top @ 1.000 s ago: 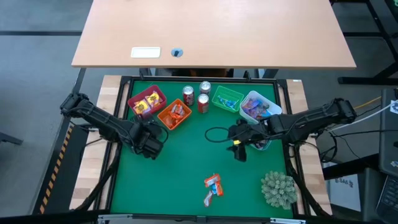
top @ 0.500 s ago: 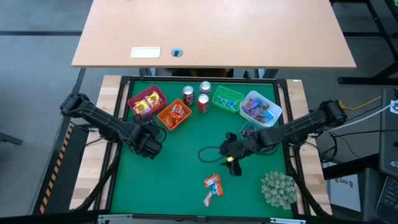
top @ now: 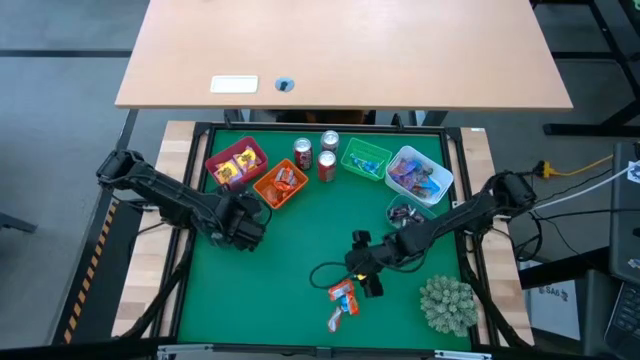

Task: Sort candy
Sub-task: Put the orange chocolate into the orange bin

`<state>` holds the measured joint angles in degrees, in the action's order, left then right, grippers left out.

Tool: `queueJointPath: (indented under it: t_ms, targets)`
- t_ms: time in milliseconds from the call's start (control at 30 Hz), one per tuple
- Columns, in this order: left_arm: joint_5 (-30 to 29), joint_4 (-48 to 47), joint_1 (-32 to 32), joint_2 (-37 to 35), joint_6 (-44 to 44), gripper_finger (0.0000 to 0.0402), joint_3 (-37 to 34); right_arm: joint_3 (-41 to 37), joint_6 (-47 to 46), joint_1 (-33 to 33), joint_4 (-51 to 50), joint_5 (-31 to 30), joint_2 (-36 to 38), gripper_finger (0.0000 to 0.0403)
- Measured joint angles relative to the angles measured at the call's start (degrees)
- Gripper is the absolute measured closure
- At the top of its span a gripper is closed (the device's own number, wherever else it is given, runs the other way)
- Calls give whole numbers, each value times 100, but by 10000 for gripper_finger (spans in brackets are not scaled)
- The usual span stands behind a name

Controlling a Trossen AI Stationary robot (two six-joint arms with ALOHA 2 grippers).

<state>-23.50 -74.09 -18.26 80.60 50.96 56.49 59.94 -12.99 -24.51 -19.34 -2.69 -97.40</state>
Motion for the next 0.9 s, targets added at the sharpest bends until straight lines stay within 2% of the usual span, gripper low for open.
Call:
queueJointPath:
  t_ms: [400,667,900]
  targets:
    - [-5,1358,-2,0,-50,288,0,0,323,0,212,339,-493,150]
    - [-7,1938,-2,0,-52,288,0,0,442,0,638,591,-842,150]
    - [-5,2411,-22,0,-55,288,0,13,448,1,633,591,-1017,151]
